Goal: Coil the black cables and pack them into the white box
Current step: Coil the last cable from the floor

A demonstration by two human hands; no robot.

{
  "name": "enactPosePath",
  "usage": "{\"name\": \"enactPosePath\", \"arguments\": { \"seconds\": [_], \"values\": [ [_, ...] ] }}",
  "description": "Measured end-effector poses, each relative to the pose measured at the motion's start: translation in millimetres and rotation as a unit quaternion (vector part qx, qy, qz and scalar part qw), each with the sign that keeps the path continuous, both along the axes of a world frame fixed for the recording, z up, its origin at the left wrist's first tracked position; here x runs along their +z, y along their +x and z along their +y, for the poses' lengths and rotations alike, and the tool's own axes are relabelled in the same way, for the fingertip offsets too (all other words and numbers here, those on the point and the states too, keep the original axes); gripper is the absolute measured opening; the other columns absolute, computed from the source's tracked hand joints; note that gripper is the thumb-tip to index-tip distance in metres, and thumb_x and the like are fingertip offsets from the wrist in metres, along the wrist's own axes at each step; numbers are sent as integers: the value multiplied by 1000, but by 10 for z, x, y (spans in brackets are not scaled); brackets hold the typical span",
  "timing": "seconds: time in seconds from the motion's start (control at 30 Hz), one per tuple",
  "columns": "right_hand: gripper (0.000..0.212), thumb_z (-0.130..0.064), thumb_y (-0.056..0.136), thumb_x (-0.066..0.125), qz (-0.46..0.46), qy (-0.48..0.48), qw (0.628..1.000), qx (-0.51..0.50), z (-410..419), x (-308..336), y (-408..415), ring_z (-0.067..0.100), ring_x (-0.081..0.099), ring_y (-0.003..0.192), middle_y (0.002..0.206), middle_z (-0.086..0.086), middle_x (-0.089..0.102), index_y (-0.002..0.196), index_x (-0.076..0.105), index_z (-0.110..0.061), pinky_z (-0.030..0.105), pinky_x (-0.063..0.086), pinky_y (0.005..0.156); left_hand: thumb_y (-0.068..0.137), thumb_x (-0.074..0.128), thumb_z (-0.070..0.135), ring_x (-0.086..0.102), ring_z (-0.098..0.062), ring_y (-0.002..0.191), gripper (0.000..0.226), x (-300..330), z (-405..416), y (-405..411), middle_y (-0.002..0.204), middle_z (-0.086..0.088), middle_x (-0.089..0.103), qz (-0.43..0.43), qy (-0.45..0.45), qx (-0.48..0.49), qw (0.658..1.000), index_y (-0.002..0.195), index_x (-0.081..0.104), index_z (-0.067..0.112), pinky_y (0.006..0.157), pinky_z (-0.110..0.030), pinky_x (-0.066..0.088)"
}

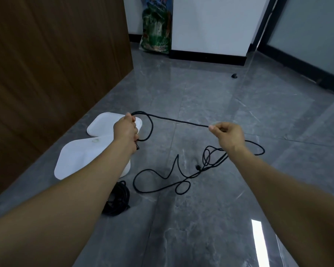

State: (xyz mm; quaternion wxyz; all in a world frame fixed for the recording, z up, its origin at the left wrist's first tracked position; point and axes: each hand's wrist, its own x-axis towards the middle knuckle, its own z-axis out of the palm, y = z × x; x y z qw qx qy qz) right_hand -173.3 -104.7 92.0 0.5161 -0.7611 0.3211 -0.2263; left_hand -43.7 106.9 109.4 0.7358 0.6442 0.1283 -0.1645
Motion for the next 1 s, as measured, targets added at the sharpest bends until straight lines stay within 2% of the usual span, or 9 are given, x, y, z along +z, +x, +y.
{"name": "enactPosePath", "arguments": {
  "seconds": [0.07, 0.13, 0.2, 0.3, 0.5, 0.67, 0.8, 0.9, 1.0],
  "values": [
    [17, -18, 88, 65, 18, -41, 999, -3, 37, 14, 32, 16, 58, 76, 81, 6, 65, 88, 70, -2, 27, 44, 74, 101, 30, 30, 26, -11, 51, 28, -24, -30, 21, 64, 1, 33, -13, 9, 1, 1000, 89, 51, 17, 45, -20, 23],
    [15, -15, 89, 63, 56, -109, 992, 23, 114, 17, 63, 22, 63, 81, 92, 9, 71, 91, 72, -3, 33, 52, 78, 100, 29, 27, 27, -12, 52, 30, -22, -92, -1, 64, -1, 32, -68, 47, -5, 997, 80, 48, 18, 47, -22, 24],
    [15, -11, 89, 59, 105, -194, 972, 79, 197, 9, 90, 28, 66, 81, 92, 12, 72, 85, 72, -5, 42, 55, 77, 101, 27, 26, 25, -12, 51, 33, -12, -153, -49, 61, 0, 31, -132, 69, -20, 989, 73, 43, 19, 49, -24, 23],
    [16, -8, 86, 57, 158, -263, 937, 168, 324, 46, 138, 27, 66, 77, 86, 11, 72, 78, 70, -4, 44, 56, 72, 102, 26, 26, 24, -12, 52, 35, -45, -206, -99, 61, 1, 31, -180, 79, -42, 980, 71, 39, 19, 49, -25, 22],
    [12, -11, 87, 65, 136, -182, 929, 293, 507, 213, 152, 20, 65, 90, 94, 9, 72, 87, 73, -3, 31, 53, 81, 104, 25, 28, 39, -13, 57, 36, -81, -212, -189, 62, 1, 42, -236, 127, -93, 959, 73, 43, 19, 58, -25, 35],
    [24, -22, 89, 64, 103, -112, 933, 326, 572, 280, 167, 11, 53, 69, 79, 15, 67, 88, 70, 1, 10, 42, 62, 104, 26, 25, 53, -10, 63, 34, -87, -227, -316, 66, -1, 53, -274, 134, -174, 937, 77, 46, 18, 67, -23, 47],
    [22, -22, 87, 66, 70, -44, 946, 313, 583, 287, 190, 9, 50, 66, 68, 7, 60, 83, 71, -1, 24, 45, 72, 103, 30, 25, 56, -14, 68, 33, -94, -266, -405, 70, 0, 56, -290, 171, -259, 905, 78, 49, 17, 72, -31, 49],
    [16, -21, 84, 69, 64, -23, 954, 293, 558, 293, 193, 5, 56, 68, 69, 3, 63, 73, 70, -10, 21, 47, 77, 103, 31, 24, 53, -11, 56, 35, -82, -293, -478, 63, -1, 53, -264, 175, -316, 894, 77, 51, 13, 61, -22, 51],
    [20, -21, 77, 75, 62, -30, 959, 275, 516, 291, 174, -4, 51, 53, 62, -4, 59, 76, 71, -2, 8, 42, 59, 103, 34, 26, 37, -7, 48, 41, -55, -286, -493, 55, 4, 44, -228, 200, -354, 885, 67, 50, 17, 51, -20, 34]
  ]
}}
